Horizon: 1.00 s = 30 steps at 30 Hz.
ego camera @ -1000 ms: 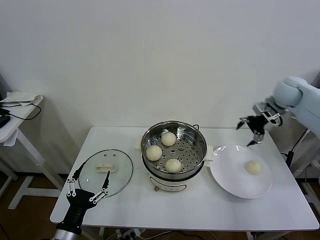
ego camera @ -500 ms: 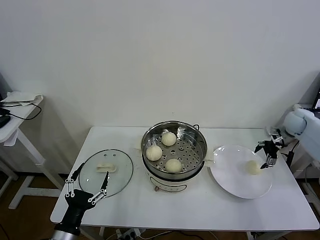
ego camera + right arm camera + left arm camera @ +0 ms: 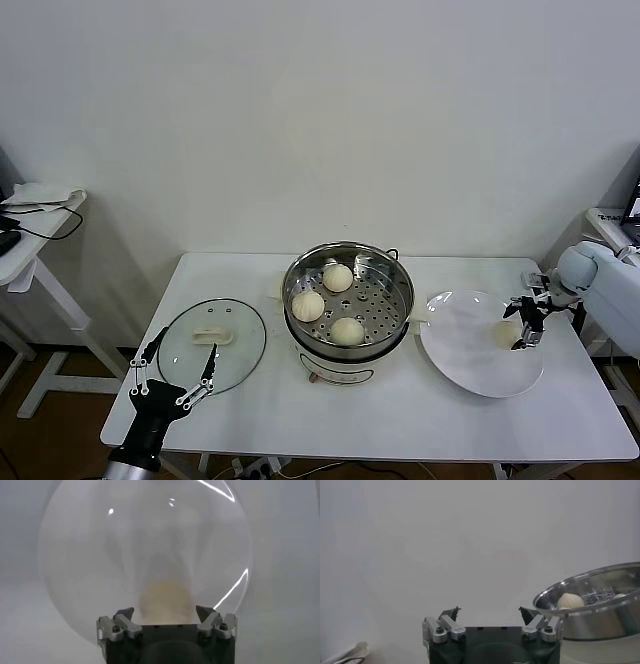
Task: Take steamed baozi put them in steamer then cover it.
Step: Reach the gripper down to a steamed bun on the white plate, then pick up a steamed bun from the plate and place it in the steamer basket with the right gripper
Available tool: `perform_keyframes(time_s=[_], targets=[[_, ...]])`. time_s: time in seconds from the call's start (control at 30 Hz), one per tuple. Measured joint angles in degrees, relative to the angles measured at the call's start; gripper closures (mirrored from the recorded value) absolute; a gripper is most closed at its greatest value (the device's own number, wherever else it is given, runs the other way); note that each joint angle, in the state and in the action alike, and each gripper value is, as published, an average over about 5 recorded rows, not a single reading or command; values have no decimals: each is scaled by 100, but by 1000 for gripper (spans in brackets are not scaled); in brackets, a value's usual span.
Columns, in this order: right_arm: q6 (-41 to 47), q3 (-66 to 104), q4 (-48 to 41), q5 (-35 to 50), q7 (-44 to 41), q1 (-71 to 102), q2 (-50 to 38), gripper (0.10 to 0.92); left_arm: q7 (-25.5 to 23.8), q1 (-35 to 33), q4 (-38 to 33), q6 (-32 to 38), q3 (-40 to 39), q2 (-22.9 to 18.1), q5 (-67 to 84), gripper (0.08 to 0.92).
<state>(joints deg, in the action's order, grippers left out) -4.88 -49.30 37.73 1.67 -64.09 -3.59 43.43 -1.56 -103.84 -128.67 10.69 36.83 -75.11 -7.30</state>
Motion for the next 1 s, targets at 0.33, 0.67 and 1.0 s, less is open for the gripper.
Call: perform_keyframes(time_s=[0.33, 0.67, 1.0], targets=[[23, 0, -79, -66, 33, 21, 63, 385, 3, 24, 15, 2, -9, 4, 3, 177], [124, -252, 130, 83, -165, -300, -9, 435, 7, 49, 21, 2, 2, 20, 12, 177], [422, -1331, 1106, 910, -864, -1857, 99, 431, 17, 124, 10, -12, -15, 62, 17, 177]])
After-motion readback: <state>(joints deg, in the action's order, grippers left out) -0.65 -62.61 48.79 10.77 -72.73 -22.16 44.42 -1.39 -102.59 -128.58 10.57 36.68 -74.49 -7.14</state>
